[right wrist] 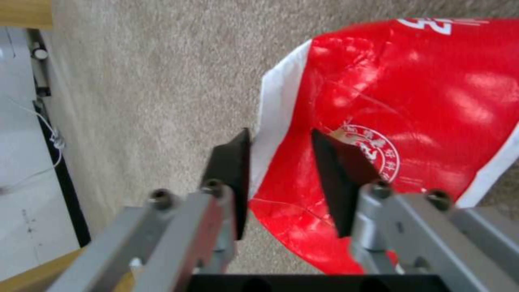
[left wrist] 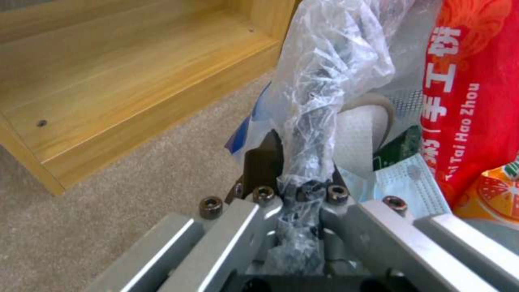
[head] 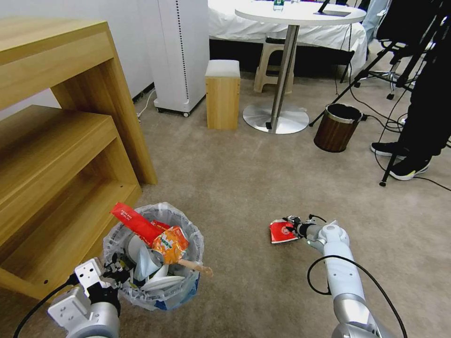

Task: Pick up the trash bin and place the garbage on the floor into it.

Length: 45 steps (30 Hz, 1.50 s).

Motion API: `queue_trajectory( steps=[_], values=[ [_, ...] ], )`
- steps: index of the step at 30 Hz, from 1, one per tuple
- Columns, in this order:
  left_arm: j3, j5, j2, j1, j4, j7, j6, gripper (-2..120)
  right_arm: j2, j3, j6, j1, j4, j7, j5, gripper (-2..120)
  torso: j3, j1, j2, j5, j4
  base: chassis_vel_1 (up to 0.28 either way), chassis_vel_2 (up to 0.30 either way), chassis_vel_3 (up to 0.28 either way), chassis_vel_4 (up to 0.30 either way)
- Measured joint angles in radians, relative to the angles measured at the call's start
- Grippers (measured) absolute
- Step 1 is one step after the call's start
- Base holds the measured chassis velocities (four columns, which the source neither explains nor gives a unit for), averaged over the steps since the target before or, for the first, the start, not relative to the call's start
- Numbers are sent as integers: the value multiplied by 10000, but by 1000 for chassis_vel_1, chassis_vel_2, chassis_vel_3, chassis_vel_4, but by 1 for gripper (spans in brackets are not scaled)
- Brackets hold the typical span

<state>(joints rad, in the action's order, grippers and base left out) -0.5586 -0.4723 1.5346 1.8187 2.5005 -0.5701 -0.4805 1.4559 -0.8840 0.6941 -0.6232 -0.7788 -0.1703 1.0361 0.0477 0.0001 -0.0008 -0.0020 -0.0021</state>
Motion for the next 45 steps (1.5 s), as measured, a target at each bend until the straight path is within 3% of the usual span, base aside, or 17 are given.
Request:
queue_trajectory(
  steps=[4,16,20,23,24,28,32,34,35,36,37,39,40,41,43,45],
  values=[
    [2,-7,-3,-9,0,3,-1,1,-86,-23,-36,11,66,87,-87,8,0,0,0,0,0,0,0,0,0],
    [21,-15,-11,25,0,3,8,1,-134,-10,-67,-122,-37,105,-187,0,0,0,0,0,1,0,0,0,0],
    [13,-25,-28,40,0,4,8,1,-143,255,-35,-516,-831,117,-102,0,1,0,0,1,-1,0,0,0,0],
    [-3,-41,-36,40,0,3,8,1,-174,865,13,-1336,-2358,139,183,0,0,0,0,-1,-2,0,0,0,0],
    [-3,-41,-36,40,0,3,8,1,-174,865,13,-1336,-2358,139,183,0,0,0,0,-1,-2,0,0,0,0],
    [-49,-74,-42,6,-1,-12,8,1,-487,2061,226,-3090,-5941,33,842,0,0,0,0,-4,-2,0,0,0,0],
    [-58,-94,-48,-25,-2,-16,0,1,-760,2644,70,-3679,-7258,254,918,0,0,0,0,3,-2,0,0,0,0],
    [-108,-154,-86,-60,-3,-31,-23,1,-1368,3488,-577,-4155,-8597,983,766,0,0,0,0,-4,-2,0,0,0,0],
    [-142,-208,-112,-95,-5,-46,-54,1,-2147,4235,-1464,-4360,-9343,2103,218,0,0,0,0,7,0,0,0,0,0],
    [-142,-208,-112,-95,-5,-46,-54,1,-2147,4235,-1464,-4360,-9343,2103,218,0,0,0,0,7,0,0,0,0,0],
    [-149,-231,-117,-127,-5,-62,-68,1,-2665,4548,-1882,-4376,-9663,2722,52,0,0,0,0,3,0,0,0,0,0],
    [-84,-245,-92,-180,-6,-90,-86,1,-3989,5397,-3268,-4216,-10342,4634,-119,0,0,-1,0,-2,-3,0,0,0,0],
    [-42,-239,-80,-190,-15,-94,-88,1,-4249,5669,-3724,-4097,-10467,5484,-159,0,0,0,0,0,-3,0,0,0,0],
    [-42,-239,-80,-190,-15,-94,-88,1,-4249,5669,-3724,-4097,-10467,5484,-159,0,0,0,0,0,-3,0,0,0,0],
    [30,-215,-48,-230,-75,-99,-92,1,-4545,6375,-4607,-3761,-10527,7327,-181,0,0,0,0,-3,-1,0,0,0,0],
    [66,-195,-32,-250,-102,-100,-94,1,-4562,6624,-4862,-3634,-10467,7842,-182,0,0,-1,0,0,-1,0,0,0,0]
  ],
)
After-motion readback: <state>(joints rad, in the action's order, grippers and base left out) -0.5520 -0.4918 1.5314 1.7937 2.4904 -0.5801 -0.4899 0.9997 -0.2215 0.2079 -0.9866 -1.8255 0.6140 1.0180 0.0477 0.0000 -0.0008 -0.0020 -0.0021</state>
